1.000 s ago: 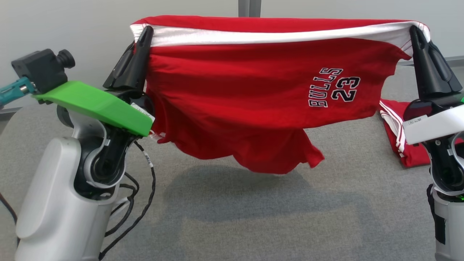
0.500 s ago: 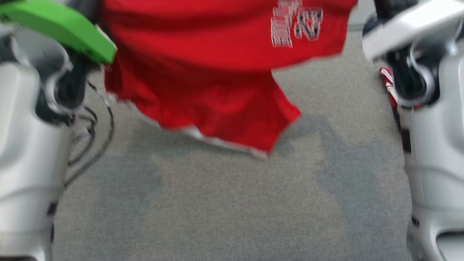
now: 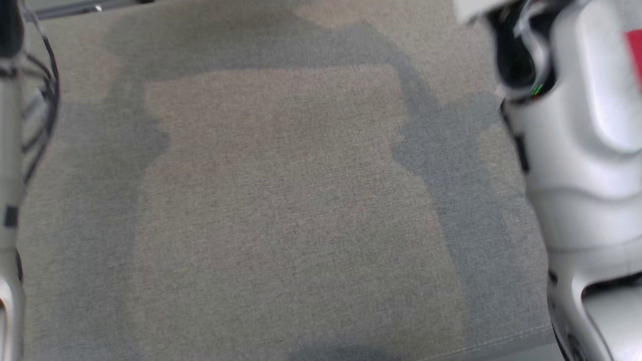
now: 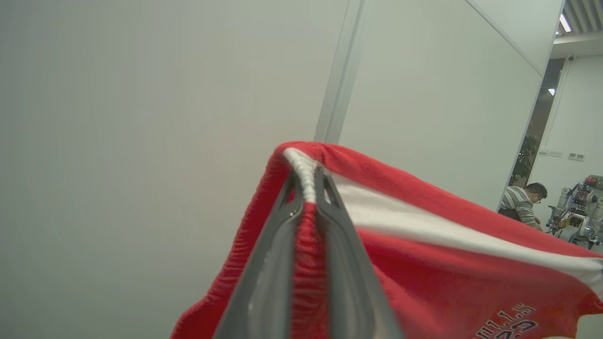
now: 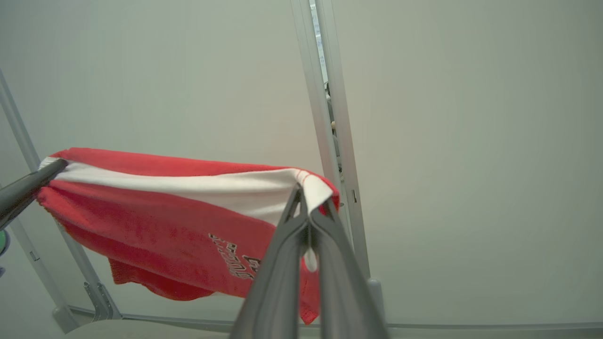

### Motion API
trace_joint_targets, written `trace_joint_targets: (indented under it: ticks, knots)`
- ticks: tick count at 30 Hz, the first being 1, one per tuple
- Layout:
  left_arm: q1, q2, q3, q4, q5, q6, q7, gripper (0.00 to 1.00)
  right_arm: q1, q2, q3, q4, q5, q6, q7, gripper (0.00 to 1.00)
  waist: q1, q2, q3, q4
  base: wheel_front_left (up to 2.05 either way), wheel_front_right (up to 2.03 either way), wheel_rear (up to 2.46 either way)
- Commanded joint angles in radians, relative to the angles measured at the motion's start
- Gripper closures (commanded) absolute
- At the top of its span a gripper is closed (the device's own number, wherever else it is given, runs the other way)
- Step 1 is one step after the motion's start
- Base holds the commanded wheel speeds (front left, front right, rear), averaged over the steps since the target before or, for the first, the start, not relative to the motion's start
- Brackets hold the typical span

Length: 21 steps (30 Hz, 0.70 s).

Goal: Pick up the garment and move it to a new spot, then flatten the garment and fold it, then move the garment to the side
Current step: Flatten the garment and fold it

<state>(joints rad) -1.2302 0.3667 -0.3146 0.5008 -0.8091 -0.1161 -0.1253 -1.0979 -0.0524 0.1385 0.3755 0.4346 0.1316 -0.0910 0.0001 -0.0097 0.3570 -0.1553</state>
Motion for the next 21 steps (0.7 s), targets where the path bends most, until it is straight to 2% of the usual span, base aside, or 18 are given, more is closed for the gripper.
trace_joint_targets:
  ticks: [1, 6, 10, 12, 14, 16, 21]
  knots:
    - [0.058, 0.01, -0.007, 0.02, -0.023, -0.007, -0.013, 1.0, 0.056, -0.011, 0.029, 0.0, 0.017, -0.002, -0.006, 1.0, -0.0001, 0.0097, 0.07, -0.043, 0.0, 0.0, 0.0]
    - [0.246, 0.007, -0.049, 0.013, -0.134, -0.014, -0.072, 1.0, 0.263, -0.054, 0.136, -0.014, 0.095, -0.002, -0.03, 1.0, -0.0001, 0.0097, 0.09, -0.026, 0.0, 0.0, 0.0]
    - [0.417, 0.041, -0.091, -0.096, -0.204, -0.015, -0.118, 1.0, 0.399, -0.098, 0.171, -0.055, 0.156, -0.001, -0.055, 1.0, -0.0001, 0.0097, 0.086, -0.008, 0.0, 0.0, 0.0]
    - [0.498, 0.048, -0.079, -0.153, -0.236, -0.015, -0.133, 1.0, 0.451, -0.118, 0.161, -0.077, 0.174, -0.002, -0.068, 1.0, -0.0001, 0.0097, 0.077, 0.002, 0.0, 0.0, 0.0]
    - [0.572, 0.058, -0.068, -0.215, -0.224, -0.014, -0.14, 1.0, 0.498, -0.137, 0.153, -0.105, 0.185, -0.002, -0.078, 1.0, -0.0001, 0.0097, 0.066, 0.014, 0.0, 0.0, 0.0]
    - [0.641, 0.04, -0.018, -0.282, -0.207, -0.014, -0.142, 1.0, 0.537, -0.153, 0.137, -0.136, 0.189, -0.002, -0.086, 1.0, -0.0001, 0.0097, 0.054, 0.027, 0.0, 0.0, 0.0]
    - [0.824, -0.036, 0.056, -0.416, -0.124, -0.012, -0.143, 1.0, 0.634, -0.172, 0.088, -0.191, 0.169, -0.002, -0.1, 1.0, -0.0001, 0.0097, 0.022, 0.053, 0.0, 0.0, 0.0]
